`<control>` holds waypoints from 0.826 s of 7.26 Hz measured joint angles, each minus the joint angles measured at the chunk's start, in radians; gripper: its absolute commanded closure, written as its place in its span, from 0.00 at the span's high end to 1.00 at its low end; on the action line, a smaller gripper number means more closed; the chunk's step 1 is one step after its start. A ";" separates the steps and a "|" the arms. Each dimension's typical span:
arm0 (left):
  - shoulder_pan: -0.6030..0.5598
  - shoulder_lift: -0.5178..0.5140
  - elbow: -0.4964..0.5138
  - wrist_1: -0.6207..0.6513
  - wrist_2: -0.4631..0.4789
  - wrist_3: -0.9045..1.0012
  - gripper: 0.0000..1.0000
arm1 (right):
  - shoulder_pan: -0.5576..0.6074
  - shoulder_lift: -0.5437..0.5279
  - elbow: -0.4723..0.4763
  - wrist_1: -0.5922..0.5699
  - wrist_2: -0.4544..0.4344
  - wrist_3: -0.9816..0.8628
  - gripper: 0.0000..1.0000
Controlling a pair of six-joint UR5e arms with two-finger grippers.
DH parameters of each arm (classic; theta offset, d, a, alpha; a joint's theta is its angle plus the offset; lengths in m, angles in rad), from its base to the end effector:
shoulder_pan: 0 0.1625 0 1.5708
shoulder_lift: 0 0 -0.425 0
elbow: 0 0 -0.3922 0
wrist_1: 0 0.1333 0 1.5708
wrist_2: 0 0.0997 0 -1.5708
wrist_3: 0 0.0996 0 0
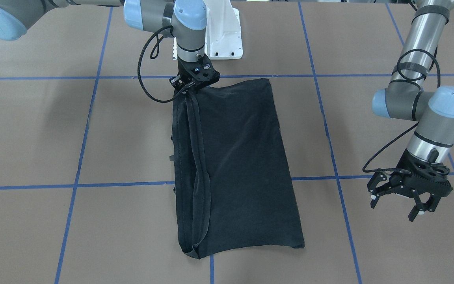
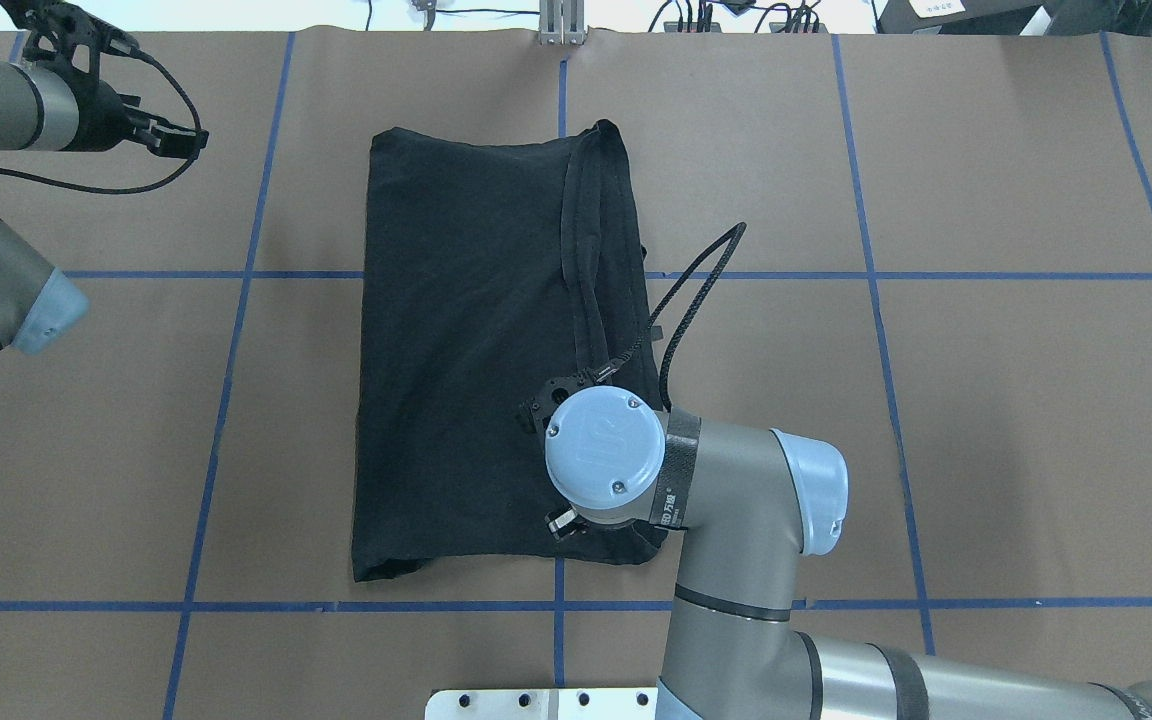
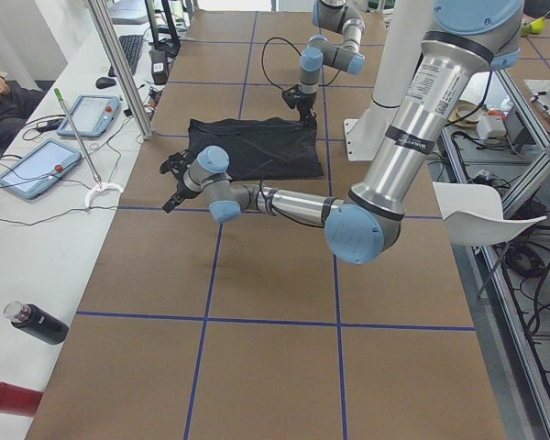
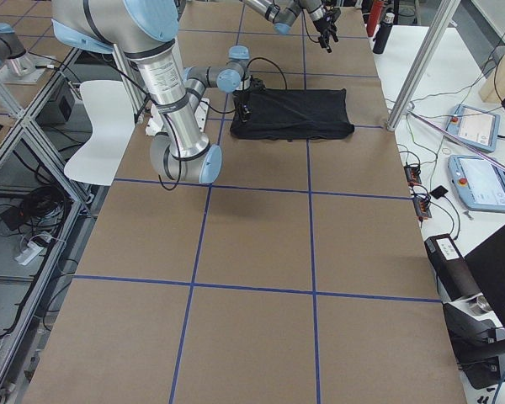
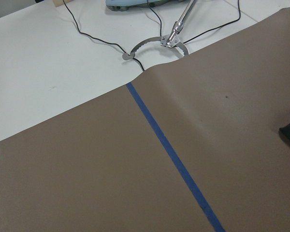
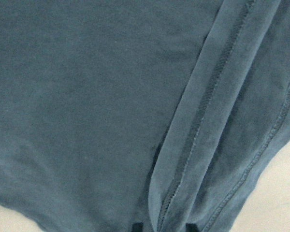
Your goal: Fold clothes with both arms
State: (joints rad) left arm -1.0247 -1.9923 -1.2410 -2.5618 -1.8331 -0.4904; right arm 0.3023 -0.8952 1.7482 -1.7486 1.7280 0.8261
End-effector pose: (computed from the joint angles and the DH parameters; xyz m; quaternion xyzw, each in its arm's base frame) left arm 0.2697 -0.6507 0.4714 0.3883 0.3504 0.0910 0.8474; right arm -0.5979 -0.3098 0.2132 0.1009 -0.3230 -0.2318 0.9120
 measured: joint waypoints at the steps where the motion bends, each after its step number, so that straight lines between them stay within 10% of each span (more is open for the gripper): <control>1: 0.000 -0.001 0.000 0.000 0.000 0.001 1.00 | 0.001 0.000 -0.003 0.000 0.000 -0.004 0.29; 3: 0.000 -0.002 0.000 0.001 0.000 0.001 1.00 | 0.001 -0.002 -0.005 -0.003 0.001 -0.007 0.00; 6: 0.000 -0.002 0.000 0.002 0.000 0.000 1.00 | -0.004 0.001 -0.003 -0.021 0.005 -0.006 0.00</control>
State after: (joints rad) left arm -1.0247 -1.9947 -1.2410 -2.5602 -1.8331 -0.4908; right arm 0.2986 -0.8943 1.7453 -1.7701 1.7325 0.8198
